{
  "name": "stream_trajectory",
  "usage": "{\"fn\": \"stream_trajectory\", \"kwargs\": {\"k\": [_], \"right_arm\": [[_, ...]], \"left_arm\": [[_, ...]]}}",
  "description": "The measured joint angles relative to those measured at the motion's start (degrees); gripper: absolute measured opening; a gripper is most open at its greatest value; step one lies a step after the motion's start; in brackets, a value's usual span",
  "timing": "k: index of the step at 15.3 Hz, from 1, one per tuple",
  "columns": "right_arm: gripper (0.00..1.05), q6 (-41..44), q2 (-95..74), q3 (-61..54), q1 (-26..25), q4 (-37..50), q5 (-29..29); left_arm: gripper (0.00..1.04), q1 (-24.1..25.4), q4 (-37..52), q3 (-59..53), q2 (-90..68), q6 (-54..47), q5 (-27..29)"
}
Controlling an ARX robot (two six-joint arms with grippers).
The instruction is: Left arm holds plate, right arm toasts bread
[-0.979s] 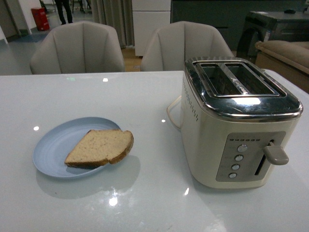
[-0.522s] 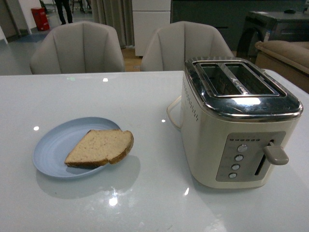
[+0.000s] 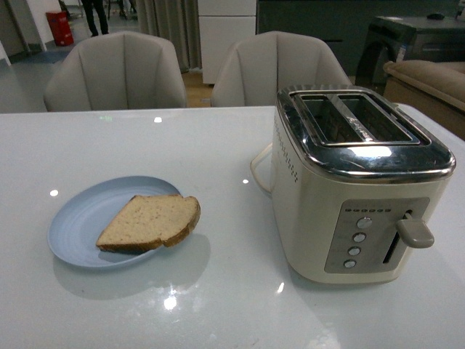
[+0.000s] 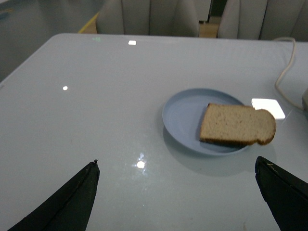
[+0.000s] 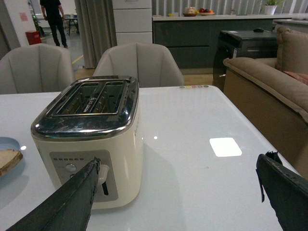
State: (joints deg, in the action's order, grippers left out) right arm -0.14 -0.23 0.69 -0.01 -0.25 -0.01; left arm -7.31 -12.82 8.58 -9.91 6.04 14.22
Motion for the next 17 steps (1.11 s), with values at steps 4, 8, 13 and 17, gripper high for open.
{"fn": "stream_trajectory", "kwargs": {"k": [4,8,13,17], "right_arm": [[0.98,0.0,0.0,0.0,0.0,0.0,0.0],[0.98,0.0,0.0,0.0,0.0,0.1,0.0],[0.98,0.0,0.0,0.0,0.0,0.0,0.0],[0.98,0.0,0.0,0.0,0.0,0.0,0.0]], "left_arm": [[0.98,1.9,1.2,3.5,0.1,0.0,-2.8],[0.98,14.2,16.0,3.7,-12.0,-3.1,-15.4],[0.98,15.3,47.5,21.9,-68.5,-7.7,-20.1],[0.98,13.8,47.6,38.0,-98.2,-9.9,-17.8]]}}
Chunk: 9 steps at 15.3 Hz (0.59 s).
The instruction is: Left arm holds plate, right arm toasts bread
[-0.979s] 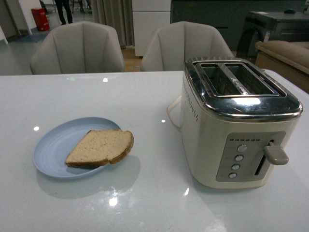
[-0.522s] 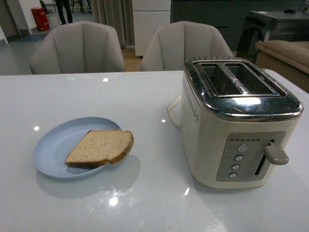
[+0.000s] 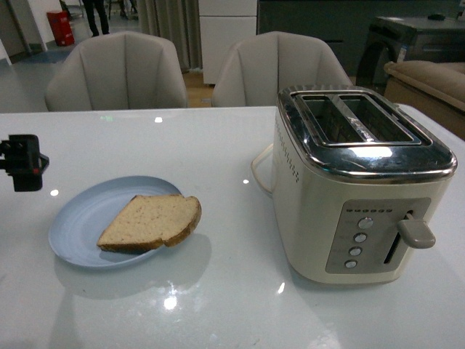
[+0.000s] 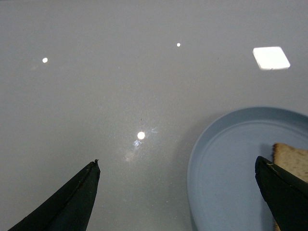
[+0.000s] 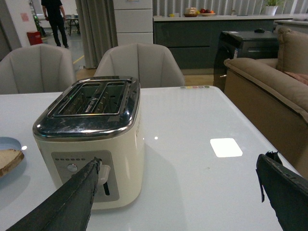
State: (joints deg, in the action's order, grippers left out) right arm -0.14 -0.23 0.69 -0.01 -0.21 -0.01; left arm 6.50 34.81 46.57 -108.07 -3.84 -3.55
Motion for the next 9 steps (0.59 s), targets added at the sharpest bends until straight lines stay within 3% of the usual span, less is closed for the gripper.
{"fn": "stream_trajectory", "kwargs": {"k": [5,9], "right_arm": [[0.98,0.0,0.0,0.0,0.0,0.0,0.0],[0.98,0.0,0.0,0.0,0.0,0.0,0.0]], "left_arm": [[0.98,-2.7,-0.4,8.8,-13.4,-1.2,-1.9],[0.98,-1.4,3.0,10.1,-19.1,-0.6,-4.2]]}}
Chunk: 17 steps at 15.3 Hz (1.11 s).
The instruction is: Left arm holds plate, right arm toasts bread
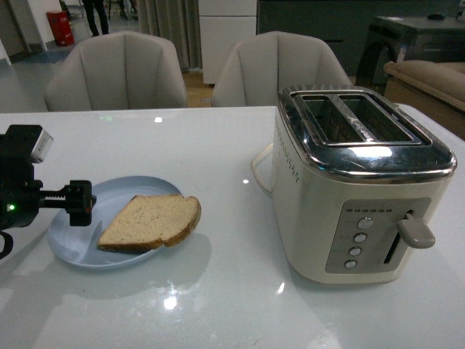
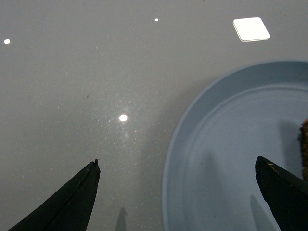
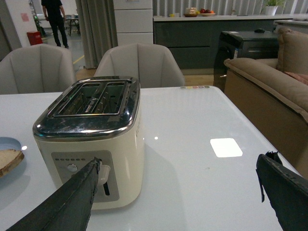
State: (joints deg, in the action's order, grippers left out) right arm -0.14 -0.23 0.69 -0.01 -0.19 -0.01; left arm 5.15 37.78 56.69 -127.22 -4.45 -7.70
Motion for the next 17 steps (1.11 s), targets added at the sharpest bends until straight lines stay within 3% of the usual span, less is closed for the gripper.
{"fn": "stream_trajectory", "kwargs": {"k": [5,6,14,17], "right_arm": [[0.98,0.0,0.0,0.0,0.0,0.0,0.0],[0.98,0.0,0.0,0.0,0.0,0.0,0.0],[0.98,0.0,0.0,0.0,0.0,0.0,0.0],[0.98,0.0,0.0,0.0,0.0,0.0,0.0]], "left_arm": [[0.98,0.6,2.9,0.3,-2.1,3.4,-2.8],[0.91,0.2,3.5,0.3,-2.6,4.2,-2.9],[0.03,0.9,4.3,0.4,-3.7,6.1,-2.9],[0.02,1.5,3.3,0.5,-3.4,7.6,-3.2]]}}
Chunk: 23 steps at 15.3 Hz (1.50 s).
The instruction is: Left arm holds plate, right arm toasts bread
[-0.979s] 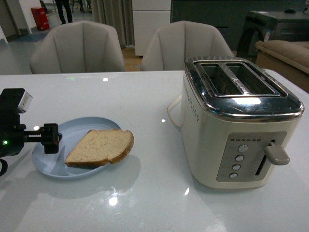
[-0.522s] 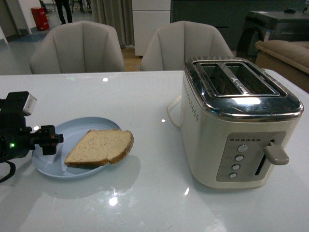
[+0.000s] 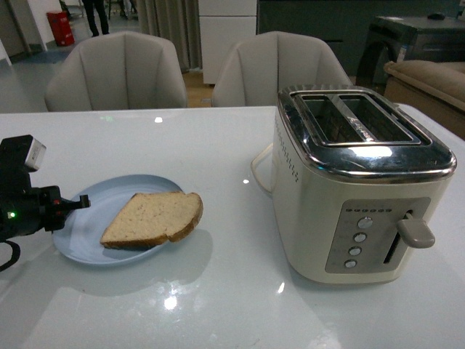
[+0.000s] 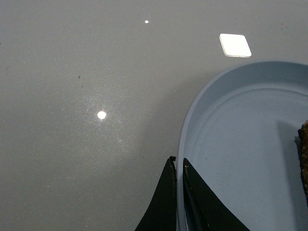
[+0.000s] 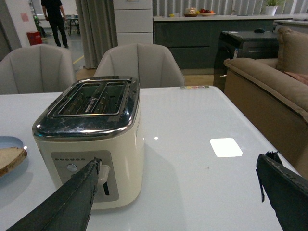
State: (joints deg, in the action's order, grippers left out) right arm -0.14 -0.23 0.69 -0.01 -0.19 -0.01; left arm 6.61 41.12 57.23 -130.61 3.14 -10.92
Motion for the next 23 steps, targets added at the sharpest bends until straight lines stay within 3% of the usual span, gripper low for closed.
{"fn": "stream_trajectory", "kwargs": {"k": [15,18,21,23], "right_arm": [[0.98,0.0,0.0,0.0,0.0,0.0,0.0],[0.98,0.0,0.0,0.0,0.0,0.0,0.0],[0.98,0.0,0.0,0.0,0.0,0.0,0.0],[0.98,0.0,0.0,0.0,0.0,0.0,0.0]], "left_arm": [[0.02,2.7,-13.6,-5.4,15.9,6.0,-0.7],[0.02,2.7,-20.6,-6.1,23.7,8.7,-0.4],[0.02,0.5,-29.3,-7.4,32.6,11.9,0.7],[0.02,-4.2,-33.9,-7.9,39.2,12.6,1.9]]}}
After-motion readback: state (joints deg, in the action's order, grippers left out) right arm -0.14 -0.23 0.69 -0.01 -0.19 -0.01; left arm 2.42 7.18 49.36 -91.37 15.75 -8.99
